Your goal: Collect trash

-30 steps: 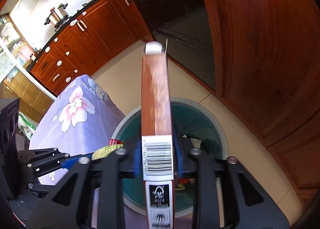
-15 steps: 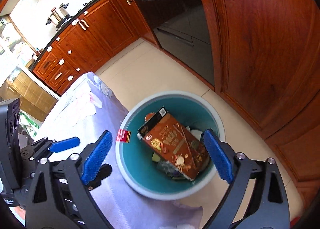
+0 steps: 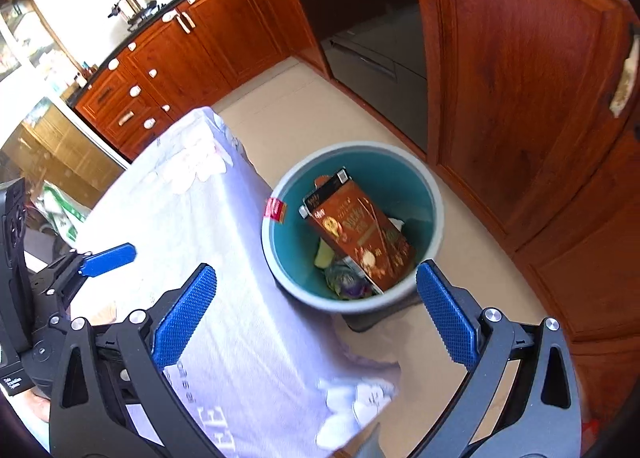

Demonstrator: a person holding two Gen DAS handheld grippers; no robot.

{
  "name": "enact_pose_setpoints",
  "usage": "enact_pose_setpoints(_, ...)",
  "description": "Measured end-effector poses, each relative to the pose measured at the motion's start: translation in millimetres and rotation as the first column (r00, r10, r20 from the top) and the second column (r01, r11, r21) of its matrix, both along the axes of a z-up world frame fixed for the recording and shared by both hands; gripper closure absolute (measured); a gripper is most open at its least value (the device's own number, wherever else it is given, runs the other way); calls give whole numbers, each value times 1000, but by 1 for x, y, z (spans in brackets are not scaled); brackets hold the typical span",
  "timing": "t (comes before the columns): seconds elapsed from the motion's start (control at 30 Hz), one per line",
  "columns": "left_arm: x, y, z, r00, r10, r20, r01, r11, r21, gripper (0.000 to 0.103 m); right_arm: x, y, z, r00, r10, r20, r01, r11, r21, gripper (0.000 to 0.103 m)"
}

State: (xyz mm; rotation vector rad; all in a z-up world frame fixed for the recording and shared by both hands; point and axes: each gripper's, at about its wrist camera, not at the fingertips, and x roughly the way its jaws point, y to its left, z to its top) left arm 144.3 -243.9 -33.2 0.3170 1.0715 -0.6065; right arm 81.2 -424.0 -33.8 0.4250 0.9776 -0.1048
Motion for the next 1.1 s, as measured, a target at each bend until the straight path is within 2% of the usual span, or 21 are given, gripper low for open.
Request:
enact_pose_setpoints(0.27, -30, 27, 7, 999, 26, 47, -28, 999, 41, 4, -32, 28, 14, 998, 17, -61, -25, 991, -129, 7)
enact_pose_setpoints(0.67, -67, 67, 18, 994, 64, 87, -64, 998, -2, 4, -64, 69, 16, 990, 78, -120, -104, 967, -231, 7)
enact_pose_setpoints(1.1, -73, 93, 12, 984, 164, 66, -163, 986, -26, 4, -74, 69, 11, 989, 78, -122, -106, 965, -240, 7)
